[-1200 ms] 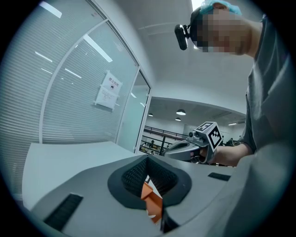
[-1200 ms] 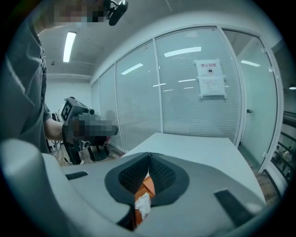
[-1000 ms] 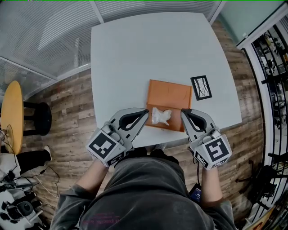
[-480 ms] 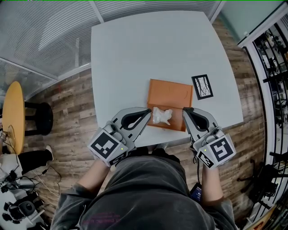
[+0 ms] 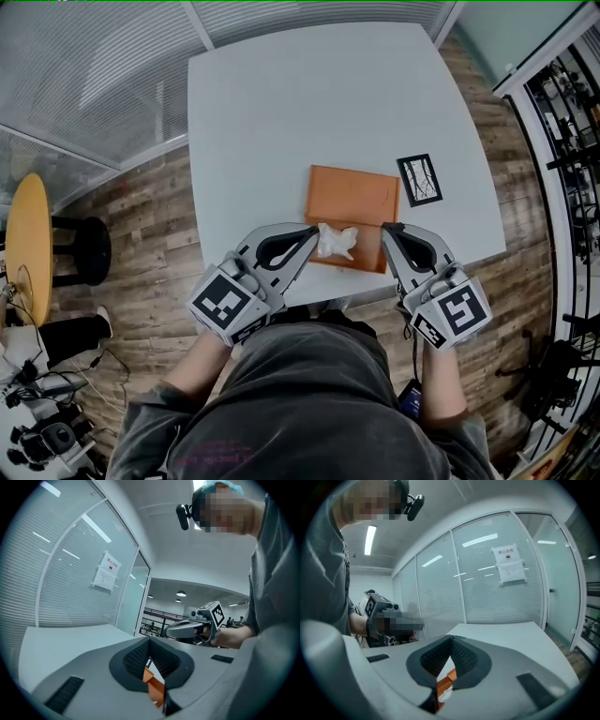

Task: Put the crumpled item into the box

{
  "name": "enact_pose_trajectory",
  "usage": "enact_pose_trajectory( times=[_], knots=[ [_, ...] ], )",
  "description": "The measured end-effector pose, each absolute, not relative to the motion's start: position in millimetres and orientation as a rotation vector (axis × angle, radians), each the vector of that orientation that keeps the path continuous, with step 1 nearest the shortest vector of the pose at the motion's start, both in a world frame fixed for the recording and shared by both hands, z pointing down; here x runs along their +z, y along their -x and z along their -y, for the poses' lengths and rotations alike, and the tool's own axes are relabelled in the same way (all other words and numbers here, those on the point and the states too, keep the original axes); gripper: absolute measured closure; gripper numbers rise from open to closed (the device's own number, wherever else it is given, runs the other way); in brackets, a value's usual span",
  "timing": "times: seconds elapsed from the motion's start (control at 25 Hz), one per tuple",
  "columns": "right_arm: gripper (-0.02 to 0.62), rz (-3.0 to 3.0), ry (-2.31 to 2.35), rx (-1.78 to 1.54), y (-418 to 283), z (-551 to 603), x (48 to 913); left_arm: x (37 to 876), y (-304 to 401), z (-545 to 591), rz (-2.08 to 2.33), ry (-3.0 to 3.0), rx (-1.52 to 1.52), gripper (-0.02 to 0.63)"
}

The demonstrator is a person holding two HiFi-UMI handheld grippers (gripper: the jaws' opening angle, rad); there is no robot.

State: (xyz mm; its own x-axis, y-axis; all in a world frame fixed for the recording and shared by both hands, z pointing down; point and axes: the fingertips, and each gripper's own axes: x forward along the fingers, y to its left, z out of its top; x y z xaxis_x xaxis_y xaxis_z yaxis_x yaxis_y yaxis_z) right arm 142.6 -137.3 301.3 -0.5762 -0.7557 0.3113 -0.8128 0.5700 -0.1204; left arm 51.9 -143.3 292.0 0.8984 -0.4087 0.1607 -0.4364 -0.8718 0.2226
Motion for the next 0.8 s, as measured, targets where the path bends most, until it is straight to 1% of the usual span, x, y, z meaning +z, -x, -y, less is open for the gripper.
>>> enact_pose_trajectory(
  times=[0.8],
  knots=[
    [0.595, 2.573, -1.289, 0.377, -136.2, 133.1, 302.7, 290.1, -52.7, 139.7, 0.611, -2.821, 0.158, 0.594]
  ],
)
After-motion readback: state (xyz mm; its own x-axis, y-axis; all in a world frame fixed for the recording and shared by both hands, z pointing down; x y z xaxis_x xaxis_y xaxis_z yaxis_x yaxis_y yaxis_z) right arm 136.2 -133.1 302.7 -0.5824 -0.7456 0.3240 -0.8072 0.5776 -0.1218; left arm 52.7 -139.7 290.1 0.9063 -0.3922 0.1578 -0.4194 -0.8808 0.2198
